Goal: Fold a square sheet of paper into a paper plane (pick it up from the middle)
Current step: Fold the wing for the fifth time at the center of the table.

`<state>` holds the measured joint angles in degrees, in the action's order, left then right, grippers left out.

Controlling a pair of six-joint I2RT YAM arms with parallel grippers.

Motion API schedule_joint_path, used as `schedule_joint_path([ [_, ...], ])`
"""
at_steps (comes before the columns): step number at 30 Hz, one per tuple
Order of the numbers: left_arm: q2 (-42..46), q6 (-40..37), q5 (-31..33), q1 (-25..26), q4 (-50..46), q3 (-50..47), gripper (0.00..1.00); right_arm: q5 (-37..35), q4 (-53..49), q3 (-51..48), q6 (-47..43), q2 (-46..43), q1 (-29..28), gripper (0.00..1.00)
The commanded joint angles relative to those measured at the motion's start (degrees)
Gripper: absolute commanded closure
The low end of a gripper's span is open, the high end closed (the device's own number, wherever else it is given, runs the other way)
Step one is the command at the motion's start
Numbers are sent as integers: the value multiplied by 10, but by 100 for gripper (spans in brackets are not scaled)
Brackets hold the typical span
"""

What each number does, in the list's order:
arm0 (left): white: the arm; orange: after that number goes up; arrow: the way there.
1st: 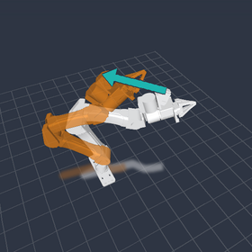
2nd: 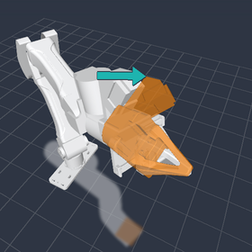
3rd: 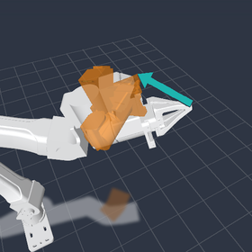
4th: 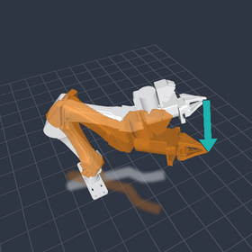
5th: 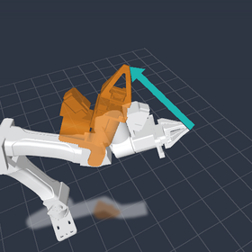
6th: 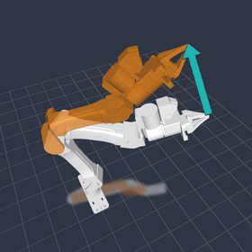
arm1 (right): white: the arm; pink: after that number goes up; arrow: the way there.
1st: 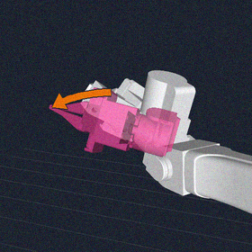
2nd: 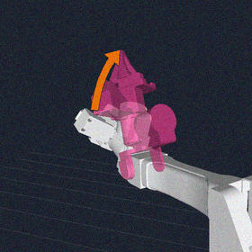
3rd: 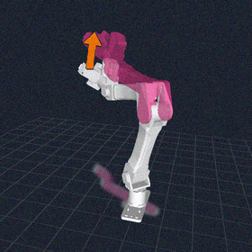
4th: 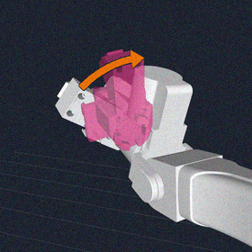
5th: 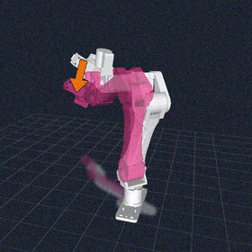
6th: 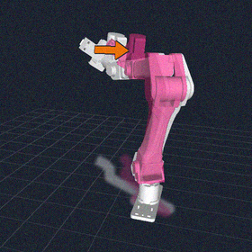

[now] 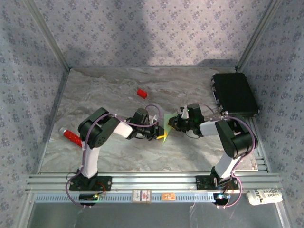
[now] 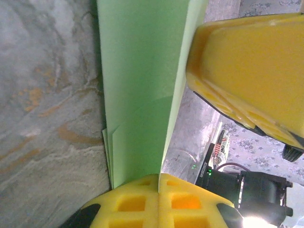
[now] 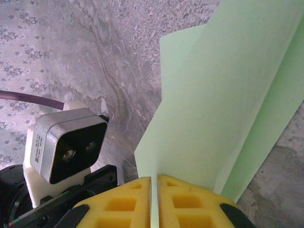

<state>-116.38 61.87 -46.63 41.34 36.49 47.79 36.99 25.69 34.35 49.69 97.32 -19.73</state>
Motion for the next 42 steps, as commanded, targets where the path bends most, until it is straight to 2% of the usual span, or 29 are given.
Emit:
schedule_joint_path([
  [1, -32, 7, 14, -6, -44, -15, 100, 16, 9, 13, 1, 13, 4, 87],
  [25, -45, 9, 33, -11, -93, -18, 100, 7, 4, 27, -5, 59, 3, 88],
  [31, -45, 2, 38, -13, -109, -19, 100, -12, -34, 32, -15, 70, 3, 89],
  [37, -29, -26, 25, -13, -135, -18, 87, -17, -50, 29, -20, 72, 3, 89],
  [42, -14, -51, 4, -8, -158, -13, 86, -18, -54, 29, -23, 73, 3, 89],
])
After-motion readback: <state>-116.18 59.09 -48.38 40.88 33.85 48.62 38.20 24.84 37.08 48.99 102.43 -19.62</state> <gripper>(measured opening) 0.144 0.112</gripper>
